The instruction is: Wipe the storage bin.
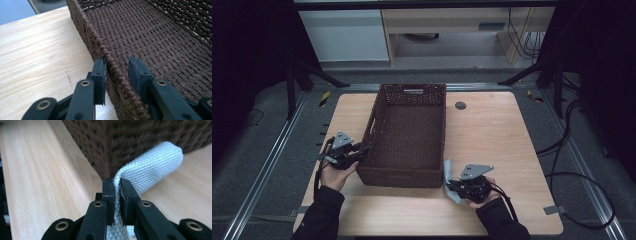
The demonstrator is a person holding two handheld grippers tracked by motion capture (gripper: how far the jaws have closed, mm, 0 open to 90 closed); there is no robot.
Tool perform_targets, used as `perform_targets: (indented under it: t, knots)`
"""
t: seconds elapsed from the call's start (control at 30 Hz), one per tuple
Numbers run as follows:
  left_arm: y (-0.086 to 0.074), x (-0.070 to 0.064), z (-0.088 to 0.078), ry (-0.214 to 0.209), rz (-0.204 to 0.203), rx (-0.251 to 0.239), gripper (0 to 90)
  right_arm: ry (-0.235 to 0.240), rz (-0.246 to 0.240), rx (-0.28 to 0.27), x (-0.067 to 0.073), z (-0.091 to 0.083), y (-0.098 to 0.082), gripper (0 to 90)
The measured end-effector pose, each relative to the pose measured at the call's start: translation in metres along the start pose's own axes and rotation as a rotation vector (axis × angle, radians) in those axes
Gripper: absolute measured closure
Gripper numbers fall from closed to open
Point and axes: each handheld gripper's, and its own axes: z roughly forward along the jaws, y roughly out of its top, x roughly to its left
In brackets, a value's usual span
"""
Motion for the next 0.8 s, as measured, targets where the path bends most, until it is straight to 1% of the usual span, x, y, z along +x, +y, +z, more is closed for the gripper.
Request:
perform_targets:
  t: [0.03, 0.07, 0.13, 0.23, 0.27, 0.3, 0.33, 0.4, 0.43, 0.47, 0.5, 0.57, 0.63, 0.7, 0.8]
  knots:
    - [0.0, 0.0, 0.0, 0.0, 0.001, 0.0, 66.9, 0.007, 0.007, 0.006, 0.001, 0.002, -0.001, 83.8]
    - [0.0, 0.0, 0.0, 0.0, 0.0, 0.0, 66.9, 0.012, 0.004, 0.009, 0.003, 0.002, -0.001, 83.8]
    - [0.0, 0.0, 0.0, 0.0, 0.001, 0.0, 67.0, 0.015, -0.015, -0.008, 0.007, -0.001, 0.003, 83.7]
    - [0.0, 0.0, 0.0, 0.0, 0.003, 0.002, 67.0, 0.011, -0.033, -0.088, 0.013, -0.015, 0.016, 83.6]
    - [0.0, 0.0, 0.0, 0.0, 0.002, 0.001, 67.0, 0.003, -0.041, -0.129, 0.014, -0.024, 0.021, 83.6]
    - [0.0, 0.0, 0.0, 0.0, 0.001, 0.0, 67.0, -0.001, -0.042, -0.153, 0.015, -0.03, 0.024, 83.6]
    - [0.0, 0.0, 0.0, 0.0, 0.001, 0.0, 67.0, -0.011, -0.047, -0.189, 0.016, -0.038, 0.028, 83.7]
    - [0.0, 0.0, 0.0, 0.001, 0.003, 0.002, 67.0, -0.014, -0.051, -0.223, 0.018, -0.047, 0.032, 83.7]
    - [0.0, 0.0, 0.0, 0.001, 0.003, 0.002, 67.0, -0.013, -0.05, -0.227, 0.019, -0.048, 0.033, 83.7]
    - [0.0, 0.0, 0.0, 0.001, 0.003, 0.002, 67.0, -0.01, -0.05, -0.224, 0.019, -0.047, 0.032, 83.7]
    - [0.0, 0.0, 0.0, 0.001, 0.003, 0.002, 67.0, -0.003, -0.049, -0.208, 0.02, -0.044, 0.03, 83.7]
    - [0.0, 0.0, 0.0, 0.0, 0.003, 0.002, 67.0, 0.0, -0.052, -0.166, 0.02, -0.036, 0.026, 83.7]
    - [0.0, 0.0, 0.0, 0.001, 0.003, 0.002, 67.0, 0.005, -0.045, -0.117, 0.019, -0.025, 0.02, 83.7]
    - [0.0, 0.0, 0.0, -0.001, 0.002, 0.001, 67.0, 0.01, -0.032, -0.083, 0.018, -0.017, 0.014, 83.7]
    - [0.0, 0.0, 0.0, 0.0, 0.002, 0.002, 66.9, 0.013, -0.021, -0.003, 0.017, -0.003, 0.005, 83.7]
